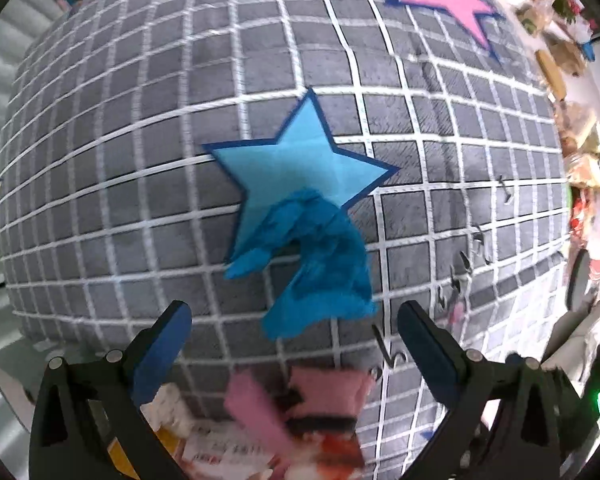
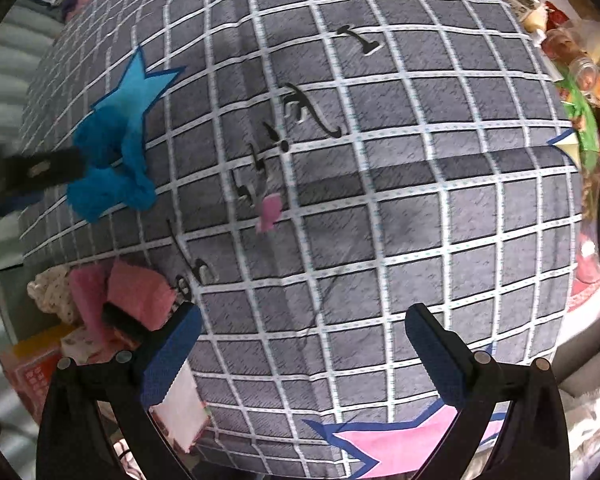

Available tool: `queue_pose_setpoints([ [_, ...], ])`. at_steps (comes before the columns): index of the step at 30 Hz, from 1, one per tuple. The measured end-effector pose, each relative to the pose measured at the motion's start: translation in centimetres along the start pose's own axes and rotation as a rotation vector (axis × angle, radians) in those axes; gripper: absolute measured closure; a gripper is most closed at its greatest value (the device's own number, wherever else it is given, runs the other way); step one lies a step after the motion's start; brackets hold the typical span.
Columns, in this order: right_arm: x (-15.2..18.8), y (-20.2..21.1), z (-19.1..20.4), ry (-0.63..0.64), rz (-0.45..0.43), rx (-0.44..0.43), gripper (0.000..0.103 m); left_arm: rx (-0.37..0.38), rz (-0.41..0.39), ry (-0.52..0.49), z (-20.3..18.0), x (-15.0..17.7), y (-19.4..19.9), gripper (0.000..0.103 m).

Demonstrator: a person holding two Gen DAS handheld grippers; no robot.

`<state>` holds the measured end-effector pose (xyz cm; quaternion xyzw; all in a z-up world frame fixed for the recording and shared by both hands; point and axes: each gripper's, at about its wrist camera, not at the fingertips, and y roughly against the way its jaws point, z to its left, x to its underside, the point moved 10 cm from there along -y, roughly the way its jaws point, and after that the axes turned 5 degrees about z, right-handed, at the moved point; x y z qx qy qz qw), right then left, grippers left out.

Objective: Organize soft objects
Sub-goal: 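Grasp the blue crumpled cloth with the left tool while the right grasps the pink foam strip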

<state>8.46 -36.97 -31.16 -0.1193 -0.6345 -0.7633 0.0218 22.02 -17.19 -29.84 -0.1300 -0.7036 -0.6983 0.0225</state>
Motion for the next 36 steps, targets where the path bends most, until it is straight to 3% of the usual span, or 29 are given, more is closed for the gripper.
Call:
queue_pose_setpoints([
  [4, 2.8, -0.8, 1.2, -0.010, 0.020, -0.060, 0.001, -0.044, 0.063, 0.013, -0.1, -0.6, -2.7, 0.000],
  [6, 3.4, -1.0, 1.8, -0.005, 0.024, -0.091, 0.001, -0.076, 0.059, 0.017, 0.3, -1.0, -3.1, 0.006],
  [11, 1.9, -0.6, 4.2, 0.062, 0.020, -0.116, 0.001, -0.061, 0.099, -0.013, 0.1, -1.0, -4.0, 0.051],
  [17, 2.4, -0.7, 6.2, 0.113, 0.022, -0.132, 0.001, -0.023, 0.093, -0.075, -0.9, -1.4, -3.9, 0.077],
  [24, 1.5, -1.9, 12.4, 0.203, 0.025, -0.141, 0.001, -0.060, -0.036, 0.014, 3.2, -2.3, 1.0, 0.078],
  [29, -1.1, -2.2, 19.5, 0.368, -0.002, -0.126, 0.001, -0.068, -0.107, 0.083, 6.7, -2.2, 5.0, 0.078],
  [34, -0.9, -3.2, 24.9, 0.552, -0.016, -0.079, 0.001, -0.071, -0.167, 0.168, 10.7, -1.6, 8.5, 0.078],
  [35, -0.8, -3.6, 25.6, 0.569, -0.014, -0.068, 0.002, -0.070, -0.173, 0.178, 11.4, -1.3, 8.9, 0.078],
  [36, -0.6, -4.3, 26.4, 0.594, -0.007, -0.048, 0.011, -0.070, -0.176, 0.187, 12.4, -0.6, 9.1, 0.078],
])
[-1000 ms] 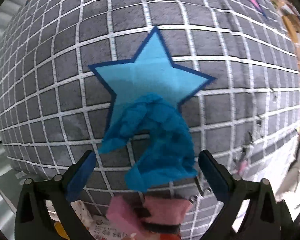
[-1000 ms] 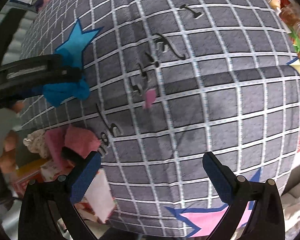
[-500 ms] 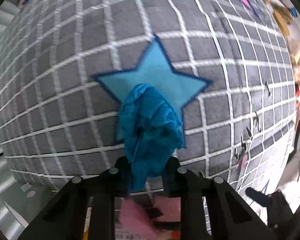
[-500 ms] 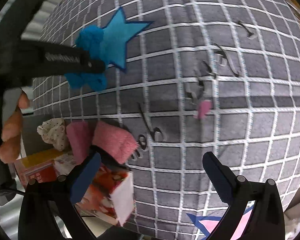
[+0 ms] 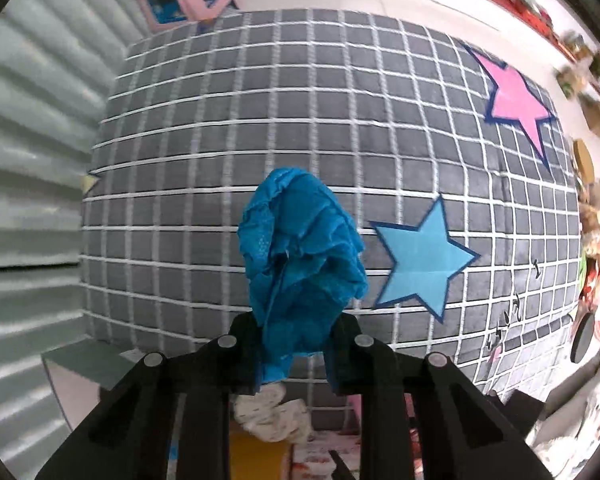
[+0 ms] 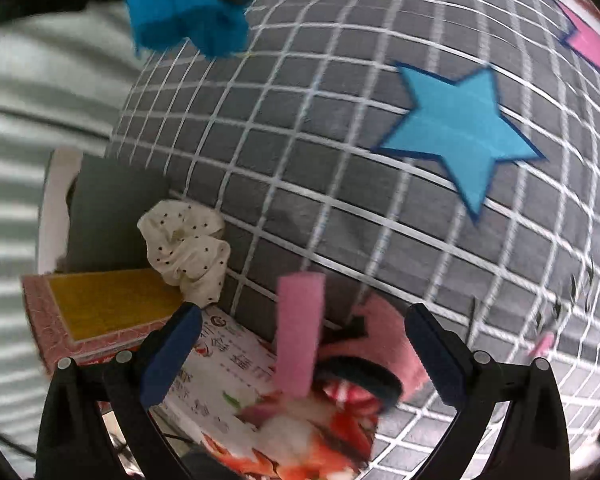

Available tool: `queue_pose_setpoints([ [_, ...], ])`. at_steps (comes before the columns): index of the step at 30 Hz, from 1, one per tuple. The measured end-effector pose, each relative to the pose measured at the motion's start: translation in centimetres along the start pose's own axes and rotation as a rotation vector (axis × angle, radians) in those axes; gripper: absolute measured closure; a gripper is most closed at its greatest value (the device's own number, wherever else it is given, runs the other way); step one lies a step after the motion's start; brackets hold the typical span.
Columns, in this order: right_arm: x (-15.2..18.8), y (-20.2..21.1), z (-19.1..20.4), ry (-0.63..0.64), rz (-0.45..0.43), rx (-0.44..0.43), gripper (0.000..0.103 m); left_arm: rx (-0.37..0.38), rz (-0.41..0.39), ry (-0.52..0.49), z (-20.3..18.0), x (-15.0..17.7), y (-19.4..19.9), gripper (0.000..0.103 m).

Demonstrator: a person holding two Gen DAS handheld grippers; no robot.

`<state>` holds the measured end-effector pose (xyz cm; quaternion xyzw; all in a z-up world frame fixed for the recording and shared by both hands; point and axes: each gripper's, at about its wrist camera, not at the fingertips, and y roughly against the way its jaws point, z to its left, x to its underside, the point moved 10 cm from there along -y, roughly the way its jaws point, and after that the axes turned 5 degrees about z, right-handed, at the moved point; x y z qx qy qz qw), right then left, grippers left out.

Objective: Organize soft objects
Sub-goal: 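Grasp the blue crumpled cloth with the left tool while the right grasps the pink foam strip, then lift the blue cloth and pink foam and carry both toward the white box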

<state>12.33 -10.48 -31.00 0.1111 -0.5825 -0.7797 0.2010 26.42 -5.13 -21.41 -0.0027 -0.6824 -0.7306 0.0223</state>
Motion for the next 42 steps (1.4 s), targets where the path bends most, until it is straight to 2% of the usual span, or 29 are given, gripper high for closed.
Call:
queue_pose_setpoints([
  [1, -0.3, -0.8, 0.7, 0.010, 0.016, 0.002, 0.018, 0.002, 0.001, 0.008, 0.8, 0.4, 0.4, 0.078],
  [2, -0.4, -1.7, 0.8, 0.014, 0.034, 0.001, 0.030, 0.006, 0.003, 0.011, 1.2, 0.6, 0.8, 0.078],
  [4, -0.6, -3.0, 0.7, 0.022, 0.063, 0.015, 0.032, 0.012, 0.001, 0.012, 2.2, 1.3, 1.4, 0.078],
  [5, -0.7, -3.7, 0.8, 0.025, 0.077, 0.025, 0.037, 0.012, -0.002, 0.010, 2.2, 1.4, 1.5, 0.078],
  [6, -1.0, -4.3, 0.3, 0.027, 0.084, 0.024, 0.053, 0.015, -0.004, 0.009, 2.5, 1.6, 1.7, 0.078],
  [7, -1.1, -5.0, 0.5, 0.026, 0.099, 0.024, 0.064, 0.021, -0.006, 0.008, 2.6, 1.9, 2.0, 0.078],
  [8, -1.1, -5.6, 0.6, 0.023, 0.114, 0.021, 0.082, 0.027, -0.007, 0.007, 2.6, 2.1, 2.1, 0.078],
  [10, -1.2, -5.9, 0.5, -0.025, 0.116, -0.019, 0.082, 0.034, -0.014, 0.002, 1.6, 2.7, 1.8, 0.078],
  [13, -1.9, -4.6, -0.7, -0.136, 0.074, -0.104, 0.082, 0.041, -0.022, -0.020, 1.0, 3.8, 2.2, 0.078],
  [19, -3.0, -0.4, -2.8, -0.213, -0.028, -0.109, 0.082, 0.060, -0.036, -0.075, -1.0, 6.4, 3.0, 0.078],
  [23, -1.6, 2.8, -4.3, -0.246, -0.072, -0.088, 0.082, 0.077, -0.044, -0.120, -2.6, 8.6, 3.6, 0.078],
  [29, 3.2, 8.3, -7.7, -0.311, -0.110, -0.070, 0.082, 0.086, -0.064, -0.227, -5.4, 12.4, 4.4, 0.078],
  [42, 11.4, 11.2, -9.4, -0.438, -0.128, -0.011, 0.081, 0.100, -0.053, -0.365, -7.9, 20.6, 4.3, 0.078],
])
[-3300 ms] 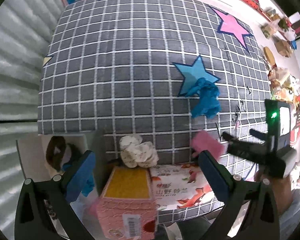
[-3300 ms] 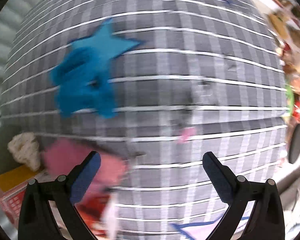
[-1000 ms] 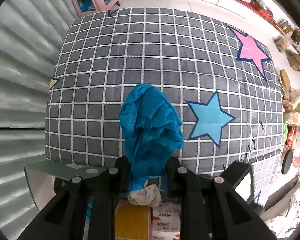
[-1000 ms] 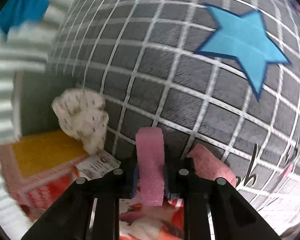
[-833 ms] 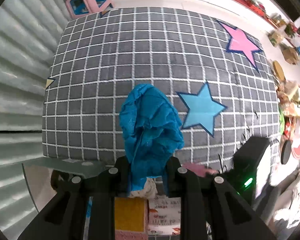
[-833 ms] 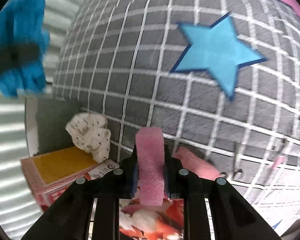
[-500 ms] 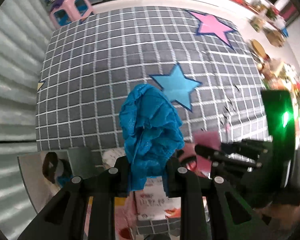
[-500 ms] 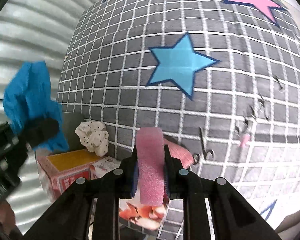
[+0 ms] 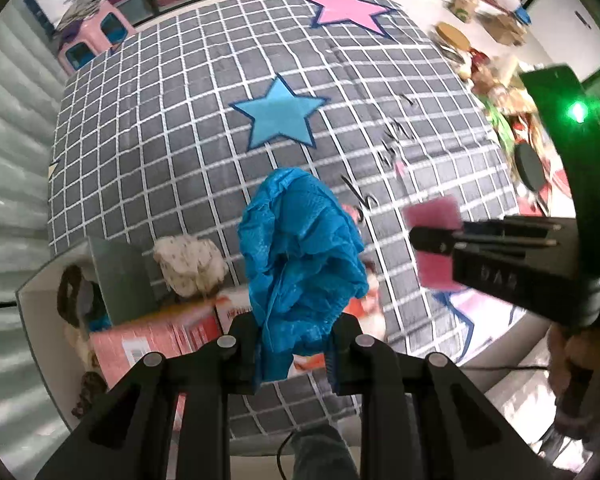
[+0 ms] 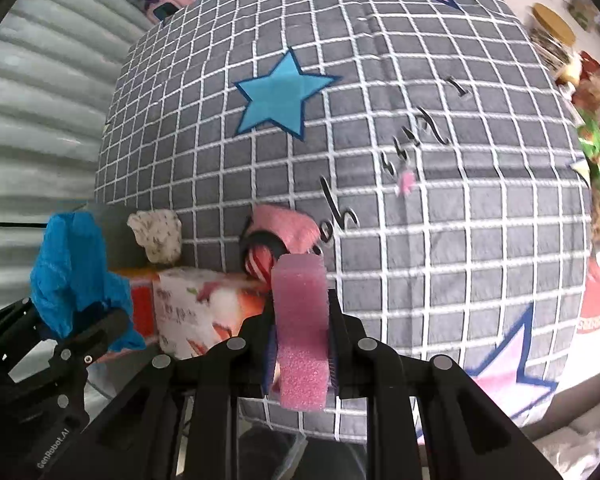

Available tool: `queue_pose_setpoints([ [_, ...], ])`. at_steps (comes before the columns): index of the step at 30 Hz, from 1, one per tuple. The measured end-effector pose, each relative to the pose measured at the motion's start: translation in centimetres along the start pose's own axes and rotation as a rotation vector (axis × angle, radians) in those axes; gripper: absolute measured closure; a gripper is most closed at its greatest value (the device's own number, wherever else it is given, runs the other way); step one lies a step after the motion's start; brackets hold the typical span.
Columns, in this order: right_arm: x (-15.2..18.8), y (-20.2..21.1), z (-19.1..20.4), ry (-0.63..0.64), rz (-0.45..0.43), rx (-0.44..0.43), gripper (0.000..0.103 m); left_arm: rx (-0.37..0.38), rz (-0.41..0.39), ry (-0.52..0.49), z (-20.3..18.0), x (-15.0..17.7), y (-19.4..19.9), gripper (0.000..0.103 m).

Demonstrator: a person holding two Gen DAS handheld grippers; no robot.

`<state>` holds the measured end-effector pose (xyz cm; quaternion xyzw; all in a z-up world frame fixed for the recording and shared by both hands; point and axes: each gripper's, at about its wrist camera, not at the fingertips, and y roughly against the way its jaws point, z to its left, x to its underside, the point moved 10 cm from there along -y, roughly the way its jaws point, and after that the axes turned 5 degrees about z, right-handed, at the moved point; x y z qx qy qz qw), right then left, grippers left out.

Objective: Organize soft objects
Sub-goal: 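Lift the blue cloth and pink foam and carry both toward the white box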

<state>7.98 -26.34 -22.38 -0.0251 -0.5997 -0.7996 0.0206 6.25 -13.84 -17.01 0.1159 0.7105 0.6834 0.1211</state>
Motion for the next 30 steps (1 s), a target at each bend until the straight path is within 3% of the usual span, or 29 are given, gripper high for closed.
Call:
queue_pose_setpoints([
  [14, 6.0, -0.3, 2.9, 0.029, 0.015, 0.019, 0.081, 0.015, 0.013, -0.054, -0.9, 7.0, 0.4, 0.078],
  [30, 8.9, -1.0, 13.5, 0.241, 0.019, 0.026, 0.082, -0.007, -0.091, 0.134, 6.4, 12.4, 3.5, 0.078],
])
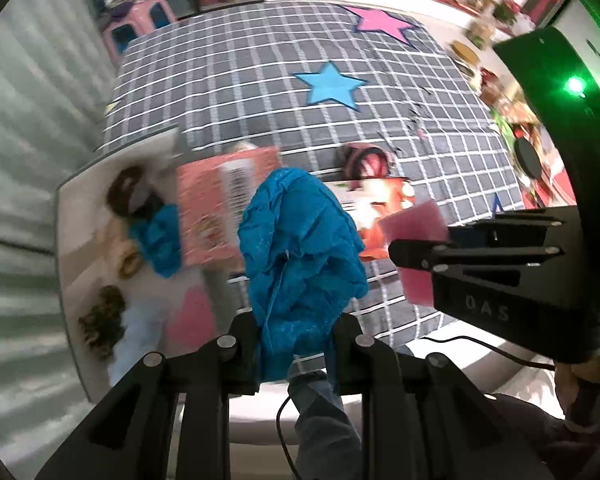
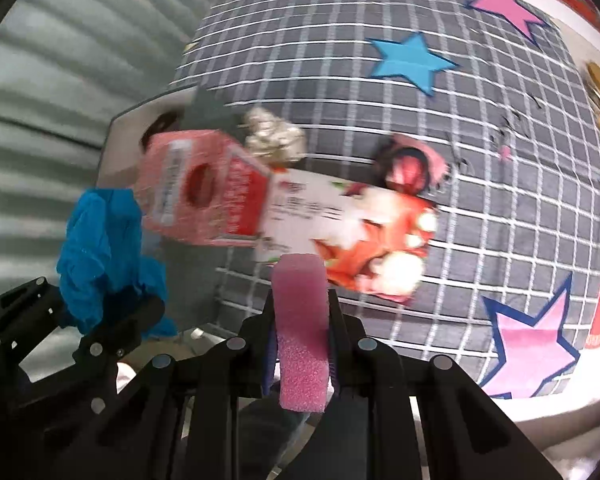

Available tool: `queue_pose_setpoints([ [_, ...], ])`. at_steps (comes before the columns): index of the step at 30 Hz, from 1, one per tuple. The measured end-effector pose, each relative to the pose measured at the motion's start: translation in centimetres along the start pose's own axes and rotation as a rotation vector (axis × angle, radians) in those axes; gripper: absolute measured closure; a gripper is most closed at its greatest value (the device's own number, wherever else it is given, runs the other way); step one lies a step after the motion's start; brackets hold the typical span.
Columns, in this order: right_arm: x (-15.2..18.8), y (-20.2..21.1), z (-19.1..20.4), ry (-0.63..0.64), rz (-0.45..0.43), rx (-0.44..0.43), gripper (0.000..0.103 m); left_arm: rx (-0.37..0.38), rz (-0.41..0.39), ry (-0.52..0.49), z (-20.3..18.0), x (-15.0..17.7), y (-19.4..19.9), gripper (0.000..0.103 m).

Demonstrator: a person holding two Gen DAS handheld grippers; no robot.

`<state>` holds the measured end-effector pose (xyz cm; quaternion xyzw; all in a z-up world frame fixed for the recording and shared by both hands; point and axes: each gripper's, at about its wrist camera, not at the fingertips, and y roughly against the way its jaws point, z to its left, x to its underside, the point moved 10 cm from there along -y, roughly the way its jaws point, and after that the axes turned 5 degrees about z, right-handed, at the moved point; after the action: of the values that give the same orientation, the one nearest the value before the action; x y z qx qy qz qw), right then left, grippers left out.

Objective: Organize soft objects
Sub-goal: 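Lift the blue cloth and pink foam and carry both toward the white box, then lower the blue cloth and pink foam over the white box with both tools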

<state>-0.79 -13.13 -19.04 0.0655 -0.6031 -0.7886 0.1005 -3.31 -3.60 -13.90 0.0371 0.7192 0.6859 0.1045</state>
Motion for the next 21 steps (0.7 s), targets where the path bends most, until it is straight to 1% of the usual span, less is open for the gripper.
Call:
queue_pose_setpoints([
  [7, -0.3, -0.5, 5.4, 0.105, 0.008, 0.003, 0.081, -0.008, -0.025, 0.116, 4.7, 1.9, 1.0, 0.078],
  [15, -1.1, -0.9, 10.1, 0.210, 0.019, 0.012, 0.081, -0.008, -0.052, 0.233, 9.3, 3.3, 1.7, 0.078],
  [21, -1.7, -1.6, 13.9, 0.304, 0.036, 0.020, 0.081, -0.022, -0.054, 0.326, 13.1, 4.3, 1.6, 0.078],
])
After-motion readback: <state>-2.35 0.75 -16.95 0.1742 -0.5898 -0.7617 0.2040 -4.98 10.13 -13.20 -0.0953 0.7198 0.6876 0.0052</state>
